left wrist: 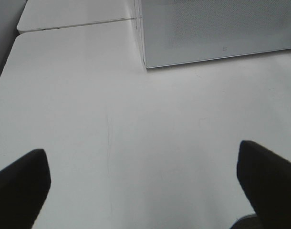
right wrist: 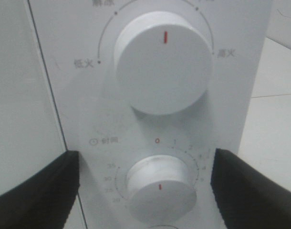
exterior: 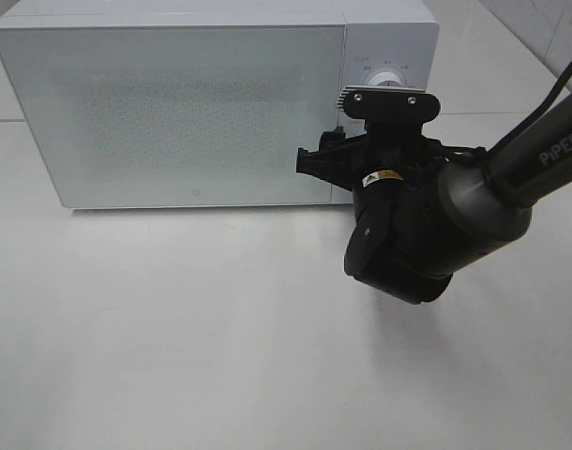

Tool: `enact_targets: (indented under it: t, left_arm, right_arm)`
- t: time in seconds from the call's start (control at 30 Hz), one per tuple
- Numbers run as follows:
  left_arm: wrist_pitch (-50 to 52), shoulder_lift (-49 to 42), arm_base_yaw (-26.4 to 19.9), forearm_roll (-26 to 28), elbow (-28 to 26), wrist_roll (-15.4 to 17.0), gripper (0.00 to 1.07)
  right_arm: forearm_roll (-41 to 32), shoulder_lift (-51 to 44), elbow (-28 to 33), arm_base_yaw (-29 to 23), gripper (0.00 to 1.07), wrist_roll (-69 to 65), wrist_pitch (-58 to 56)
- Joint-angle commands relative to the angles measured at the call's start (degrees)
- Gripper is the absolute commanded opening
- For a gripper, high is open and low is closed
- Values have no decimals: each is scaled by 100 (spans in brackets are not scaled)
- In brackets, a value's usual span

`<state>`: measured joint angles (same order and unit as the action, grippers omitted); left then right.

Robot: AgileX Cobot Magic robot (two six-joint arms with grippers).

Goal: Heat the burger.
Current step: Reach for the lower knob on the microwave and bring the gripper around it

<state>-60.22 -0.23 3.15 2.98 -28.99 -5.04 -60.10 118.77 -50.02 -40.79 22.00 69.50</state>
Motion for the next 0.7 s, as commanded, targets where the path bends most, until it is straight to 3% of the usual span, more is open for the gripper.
enact_targets:
  t: [0.03,0.7]
  left_arm:
    - [69,-126,-6,-6,17,29,100]
    - [69,-126,-6,-6,17,29,100]
  right_arm:
    - [74,11,-46,17,76,57,842]
    - [-52,241,-46,74,76,63,842]
